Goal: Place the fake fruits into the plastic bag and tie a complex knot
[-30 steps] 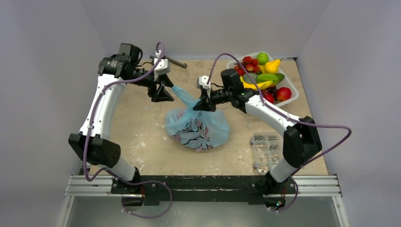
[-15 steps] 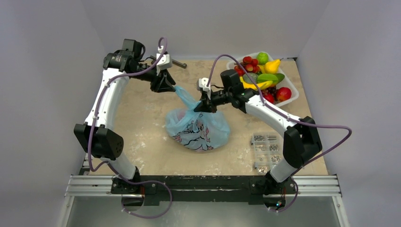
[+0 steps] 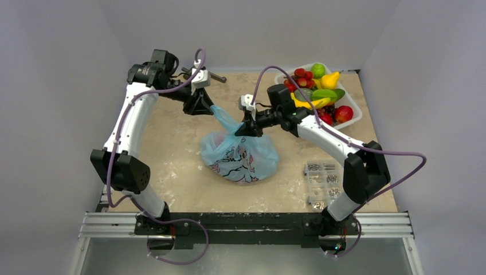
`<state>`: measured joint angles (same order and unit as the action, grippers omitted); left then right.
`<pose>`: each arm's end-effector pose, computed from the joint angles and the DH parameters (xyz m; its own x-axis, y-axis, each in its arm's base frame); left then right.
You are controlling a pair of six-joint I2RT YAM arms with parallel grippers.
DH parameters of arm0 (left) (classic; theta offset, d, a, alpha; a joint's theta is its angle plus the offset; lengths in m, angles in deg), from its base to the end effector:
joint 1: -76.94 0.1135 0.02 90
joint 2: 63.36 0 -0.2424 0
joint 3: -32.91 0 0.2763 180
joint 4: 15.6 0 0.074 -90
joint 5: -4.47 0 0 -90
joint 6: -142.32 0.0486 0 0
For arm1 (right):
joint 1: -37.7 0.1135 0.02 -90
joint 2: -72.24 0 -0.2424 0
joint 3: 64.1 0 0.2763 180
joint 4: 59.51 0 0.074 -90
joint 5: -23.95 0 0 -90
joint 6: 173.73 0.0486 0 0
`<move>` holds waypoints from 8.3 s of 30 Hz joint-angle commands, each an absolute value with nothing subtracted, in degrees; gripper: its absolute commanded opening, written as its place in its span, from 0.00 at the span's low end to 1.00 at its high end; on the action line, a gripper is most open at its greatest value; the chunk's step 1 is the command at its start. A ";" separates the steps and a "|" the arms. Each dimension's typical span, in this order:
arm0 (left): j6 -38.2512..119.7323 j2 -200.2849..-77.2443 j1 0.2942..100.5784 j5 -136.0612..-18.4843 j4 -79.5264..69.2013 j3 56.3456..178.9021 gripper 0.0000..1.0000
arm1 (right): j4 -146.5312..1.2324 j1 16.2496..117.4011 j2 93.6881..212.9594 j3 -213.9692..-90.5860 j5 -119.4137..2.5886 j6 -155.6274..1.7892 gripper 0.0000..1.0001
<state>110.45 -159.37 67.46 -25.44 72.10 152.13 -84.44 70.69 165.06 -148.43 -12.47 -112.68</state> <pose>0.3300 -0.0978 0.3748 -0.0876 0.4440 -0.8918 0.9938 0.1010 -0.0473 0.3067 0.2457 0.2582 0.0249 -0.3264 -0.9449 -0.9994 -0.0294 -0.0162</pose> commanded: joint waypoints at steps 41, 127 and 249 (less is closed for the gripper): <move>41.38 -148.33 47.94 -64.21 -1.97 99.65 0.00 | -67.78 70.12 158.15 -140.42 -27.87 -69.71 0.00; 18.14 -161.85 51.27 -22.96 -20.20 100.37 0.00 | -68.15 64.02 172.43 -147.34 -8.76 -65.23 0.21; 80.72 -139.73 61.07 -41.16 41.45 114.55 0.67 | -79.31 65.32 165.74 -143.81 -11.13 -80.68 0.00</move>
